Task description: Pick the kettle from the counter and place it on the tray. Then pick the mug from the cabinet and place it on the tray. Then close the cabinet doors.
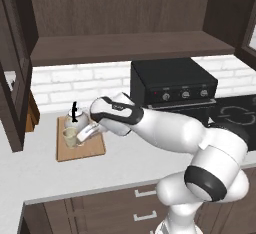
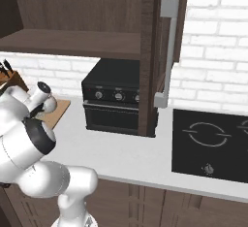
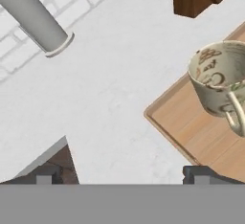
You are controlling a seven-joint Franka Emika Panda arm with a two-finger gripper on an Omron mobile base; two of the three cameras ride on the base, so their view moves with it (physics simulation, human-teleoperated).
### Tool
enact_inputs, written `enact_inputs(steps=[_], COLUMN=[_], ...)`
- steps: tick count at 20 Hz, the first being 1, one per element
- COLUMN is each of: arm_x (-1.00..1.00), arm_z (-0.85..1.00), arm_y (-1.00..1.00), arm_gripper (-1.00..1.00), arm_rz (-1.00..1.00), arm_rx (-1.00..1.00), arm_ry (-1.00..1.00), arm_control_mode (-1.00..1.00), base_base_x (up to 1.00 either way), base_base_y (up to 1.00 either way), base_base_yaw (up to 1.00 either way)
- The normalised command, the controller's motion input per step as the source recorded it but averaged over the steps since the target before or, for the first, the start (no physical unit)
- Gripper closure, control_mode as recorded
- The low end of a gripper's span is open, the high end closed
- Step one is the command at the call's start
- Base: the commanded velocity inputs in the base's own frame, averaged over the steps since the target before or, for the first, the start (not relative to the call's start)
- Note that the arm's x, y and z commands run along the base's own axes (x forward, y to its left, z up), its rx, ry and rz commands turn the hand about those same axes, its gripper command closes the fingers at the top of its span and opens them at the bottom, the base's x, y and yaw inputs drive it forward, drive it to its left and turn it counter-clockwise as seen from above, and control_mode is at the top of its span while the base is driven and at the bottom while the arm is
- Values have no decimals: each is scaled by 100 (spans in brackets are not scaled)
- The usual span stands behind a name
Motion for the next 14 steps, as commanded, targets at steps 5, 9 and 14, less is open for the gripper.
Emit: enact_inputs(steps=[5,9,14], arm_x=[-55,-35,-46], arm_z=[16,22,1], arm_y=[14,12,3], arm_gripper=[100,100,100], arm_rz=[-3,-9,-1], arm_rx=[-4,-3,-3], arm_ry=[-6,0,-4], arm_control_mode=[-100,-100,-100], base_base_x=[0,0,0], base_base_y=[0,0,0], base_base_yaw=[0,0,0])
